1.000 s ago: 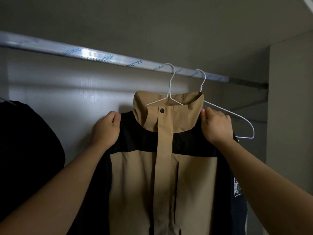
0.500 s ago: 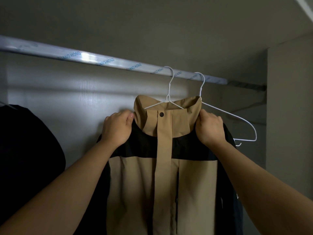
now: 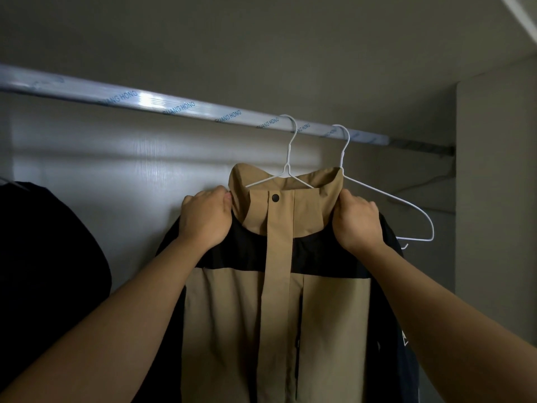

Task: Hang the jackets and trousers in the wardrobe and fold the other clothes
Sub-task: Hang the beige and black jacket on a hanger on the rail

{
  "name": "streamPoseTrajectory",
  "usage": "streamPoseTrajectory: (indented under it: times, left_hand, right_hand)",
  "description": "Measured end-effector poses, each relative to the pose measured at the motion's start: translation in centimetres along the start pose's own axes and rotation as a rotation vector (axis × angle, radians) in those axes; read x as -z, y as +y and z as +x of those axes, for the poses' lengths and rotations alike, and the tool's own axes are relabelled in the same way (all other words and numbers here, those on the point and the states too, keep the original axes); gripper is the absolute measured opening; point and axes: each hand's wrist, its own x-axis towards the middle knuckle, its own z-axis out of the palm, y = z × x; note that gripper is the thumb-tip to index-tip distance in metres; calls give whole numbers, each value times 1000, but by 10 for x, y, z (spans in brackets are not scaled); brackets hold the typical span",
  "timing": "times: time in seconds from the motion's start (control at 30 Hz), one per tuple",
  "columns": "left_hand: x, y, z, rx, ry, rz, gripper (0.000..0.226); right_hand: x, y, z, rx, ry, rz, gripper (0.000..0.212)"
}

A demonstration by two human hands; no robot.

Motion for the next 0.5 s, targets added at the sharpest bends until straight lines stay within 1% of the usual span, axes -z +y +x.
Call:
streamPoseTrajectory:
  times: [0.07,0.2,0.3,0.37,0.43,0.5]
  left_hand:
    - [-1,3,0,18,4,11,25]
    - [-5,13,-4,30,10,35,17]
    - [-11,18,-7,27,13,48,13]
    - [-13,16,-7,2,49,46,11]
    - [-12,9,-7,-53,99,32,13]
    - [-7,-1,-7,-89,123,33,26]
  right_hand:
    - [1,-3,0,-1,-9,-11,23]
    - [-1,-2,3,-17,-32,-37,11]
    - [-2,0,5,-23,-53,-59,11]
    - [2,3,6,-4,-54,-68,13]
    - [7,7,6,54,-43,-83,17]
    - [14,13,6,138,-26,-113,20]
